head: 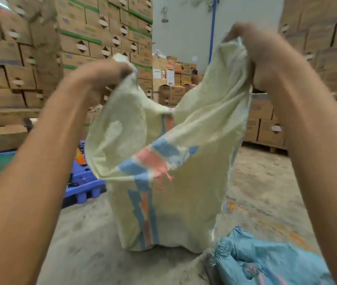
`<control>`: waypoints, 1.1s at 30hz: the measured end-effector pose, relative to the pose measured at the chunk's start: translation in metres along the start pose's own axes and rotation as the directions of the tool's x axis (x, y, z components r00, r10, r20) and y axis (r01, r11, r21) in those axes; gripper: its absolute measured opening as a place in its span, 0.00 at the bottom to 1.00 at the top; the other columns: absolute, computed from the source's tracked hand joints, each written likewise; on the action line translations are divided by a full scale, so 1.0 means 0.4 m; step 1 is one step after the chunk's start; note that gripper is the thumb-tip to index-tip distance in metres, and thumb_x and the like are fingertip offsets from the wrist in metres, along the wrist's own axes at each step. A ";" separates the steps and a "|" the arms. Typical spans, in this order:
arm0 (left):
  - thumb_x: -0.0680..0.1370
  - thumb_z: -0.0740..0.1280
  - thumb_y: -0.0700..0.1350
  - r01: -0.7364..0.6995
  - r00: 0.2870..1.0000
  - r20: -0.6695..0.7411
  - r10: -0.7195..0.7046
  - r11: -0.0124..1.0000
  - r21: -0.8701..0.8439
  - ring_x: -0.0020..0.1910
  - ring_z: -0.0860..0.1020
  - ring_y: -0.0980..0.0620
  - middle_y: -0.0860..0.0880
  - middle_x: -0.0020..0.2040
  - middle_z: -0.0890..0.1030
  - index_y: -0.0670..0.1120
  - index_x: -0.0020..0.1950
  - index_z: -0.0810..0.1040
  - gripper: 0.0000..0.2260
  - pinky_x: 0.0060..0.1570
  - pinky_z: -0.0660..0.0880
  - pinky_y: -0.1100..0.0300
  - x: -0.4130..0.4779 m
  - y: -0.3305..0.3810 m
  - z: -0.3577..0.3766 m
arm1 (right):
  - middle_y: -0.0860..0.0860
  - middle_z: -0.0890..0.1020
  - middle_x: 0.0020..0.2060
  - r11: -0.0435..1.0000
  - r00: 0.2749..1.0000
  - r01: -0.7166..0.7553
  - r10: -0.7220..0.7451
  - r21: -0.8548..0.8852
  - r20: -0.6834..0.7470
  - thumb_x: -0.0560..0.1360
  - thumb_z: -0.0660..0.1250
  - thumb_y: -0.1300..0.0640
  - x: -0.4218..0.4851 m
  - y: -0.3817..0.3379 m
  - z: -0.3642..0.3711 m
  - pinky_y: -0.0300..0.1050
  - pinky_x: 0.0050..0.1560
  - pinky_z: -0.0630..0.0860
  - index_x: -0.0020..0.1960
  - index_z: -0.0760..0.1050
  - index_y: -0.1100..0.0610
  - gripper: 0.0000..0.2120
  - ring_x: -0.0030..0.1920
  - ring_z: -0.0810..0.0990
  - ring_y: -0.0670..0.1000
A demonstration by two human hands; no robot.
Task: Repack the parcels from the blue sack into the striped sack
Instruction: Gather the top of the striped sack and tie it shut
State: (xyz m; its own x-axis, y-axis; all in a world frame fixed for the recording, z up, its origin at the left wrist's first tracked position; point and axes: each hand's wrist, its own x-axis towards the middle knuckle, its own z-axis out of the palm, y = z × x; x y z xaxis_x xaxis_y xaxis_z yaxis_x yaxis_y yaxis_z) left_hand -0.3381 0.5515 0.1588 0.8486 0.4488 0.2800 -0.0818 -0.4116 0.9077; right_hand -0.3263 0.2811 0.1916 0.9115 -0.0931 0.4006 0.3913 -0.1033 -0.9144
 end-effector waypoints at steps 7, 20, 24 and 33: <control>0.83 0.61 0.46 0.018 0.971 0.240 0.019 0.988 -0.151 0.40 0.80 0.47 0.44 0.44 0.81 0.45 0.62 0.74 0.10 0.43 0.79 0.52 -0.082 -0.012 0.082 | 0.56 0.82 0.47 0.965 0.960 -0.183 0.216 -0.187 0.179 0.76 0.65 0.53 -0.039 0.074 0.063 0.43 0.40 0.77 0.54 0.78 0.56 0.09 0.40 0.79 0.55; 0.61 0.83 0.50 -0.331 0.764 0.511 0.395 0.919 -0.217 0.56 0.83 0.44 0.44 0.58 0.83 0.47 0.65 0.77 0.34 0.56 0.80 0.46 -0.054 0.235 0.124 | 0.55 0.77 0.37 0.912 0.945 0.284 -0.213 -0.295 0.250 0.81 0.58 0.62 0.011 -0.263 0.119 0.39 0.32 0.81 0.41 0.69 0.58 0.10 0.34 0.79 0.51; 0.69 0.74 0.38 -0.405 0.835 0.405 0.372 0.914 -0.006 0.48 0.83 0.46 0.43 0.52 0.83 0.42 0.59 0.78 0.19 0.46 0.83 0.51 0.022 0.332 0.083 | 0.58 0.82 0.39 0.874 0.916 0.400 -0.382 -0.277 0.118 0.79 0.60 0.60 0.047 -0.364 0.095 0.46 0.33 0.83 0.46 0.74 0.63 0.08 0.34 0.85 0.55; 0.76 0.67 0.32 -0.021 0.951 0.309 0.010 0.999 0.033 0.27 0.77 0.51 0.45 0.37 0.77 0.40 0.42 0.75 0.06 0.24 0.77 0.61 0.124 0.389 0.117 | 0.64 0.54 0.78 0.503 0.914 0.258 0.150 -0.825 0.377 0.60 0.84 0.50 0.157 0.018 0.030 0.64 0.75 0.61 0.80 0.34 0.49 0.69 0.77 0.59 0.66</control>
State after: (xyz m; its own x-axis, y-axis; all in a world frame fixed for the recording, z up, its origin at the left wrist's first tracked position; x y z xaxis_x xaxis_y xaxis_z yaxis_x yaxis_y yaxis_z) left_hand -0.2841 0.4724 0.2995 0.9677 0.1775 0.1788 -0.0827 -0.4467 0.8908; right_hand -0.2648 0.2862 0.2093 0.9395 0.2731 0.2069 0.3277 -0.8927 -0.3095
